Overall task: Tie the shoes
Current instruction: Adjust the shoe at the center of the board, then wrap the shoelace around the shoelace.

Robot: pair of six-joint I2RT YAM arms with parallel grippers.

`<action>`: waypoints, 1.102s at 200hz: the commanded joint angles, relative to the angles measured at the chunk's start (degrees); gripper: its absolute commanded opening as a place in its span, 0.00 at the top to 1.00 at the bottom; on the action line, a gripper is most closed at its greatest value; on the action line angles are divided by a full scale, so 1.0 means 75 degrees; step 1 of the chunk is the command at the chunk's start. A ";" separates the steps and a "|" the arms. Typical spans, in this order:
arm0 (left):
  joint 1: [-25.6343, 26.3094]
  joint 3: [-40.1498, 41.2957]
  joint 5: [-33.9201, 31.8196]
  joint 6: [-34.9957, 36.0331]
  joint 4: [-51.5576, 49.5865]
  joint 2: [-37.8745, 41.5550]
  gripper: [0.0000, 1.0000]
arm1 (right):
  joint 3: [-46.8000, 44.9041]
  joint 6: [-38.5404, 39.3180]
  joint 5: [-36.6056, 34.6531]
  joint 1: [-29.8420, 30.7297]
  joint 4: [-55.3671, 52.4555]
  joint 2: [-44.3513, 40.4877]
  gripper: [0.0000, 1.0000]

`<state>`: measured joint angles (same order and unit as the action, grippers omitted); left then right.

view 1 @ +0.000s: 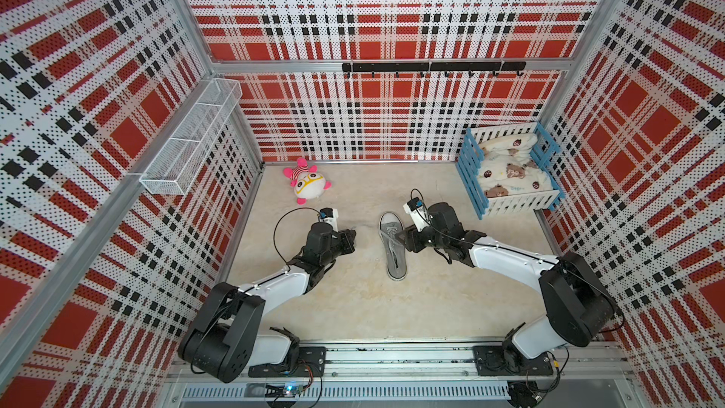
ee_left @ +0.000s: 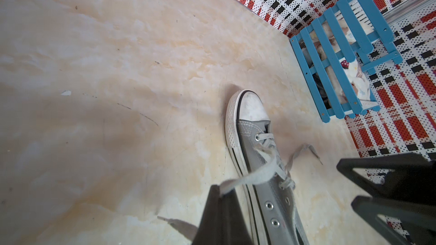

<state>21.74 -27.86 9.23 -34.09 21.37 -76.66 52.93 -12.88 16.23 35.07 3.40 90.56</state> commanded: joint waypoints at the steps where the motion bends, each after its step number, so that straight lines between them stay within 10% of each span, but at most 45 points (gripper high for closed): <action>1: 0.0020 -0.0236 0.0179 0.0125 0.0058 0.0298 1.00 | 0.0469 0.0628 0.0379 0.0000 0.0525 0.0632 0.43; 82: -0.0004 -0.0188 0.0304 0.0102 -0.0020 0.0776 1.00 | 0.1884 0.1601 0.1471 -0.0002 0.0412 0.2384 0.45; 142: -0.0030 -0.0153 0.0237 0.0124 -0.0083 0.0780 1.00 | 0.1977 0.1346 0.2223 0.0012 0.0893 0.2737 0.71; 220: -0.0058 -0.0153 0.0228 0.0150 -0.0083 0.0703 1.00 | 0.1708 0.1435 0.2417 0.0012 0.0962 0.2644 0.66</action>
<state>21.56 -28.18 10.74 -33.98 20.97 -71.61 65.36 -2.57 33.10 35.07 9.98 110.37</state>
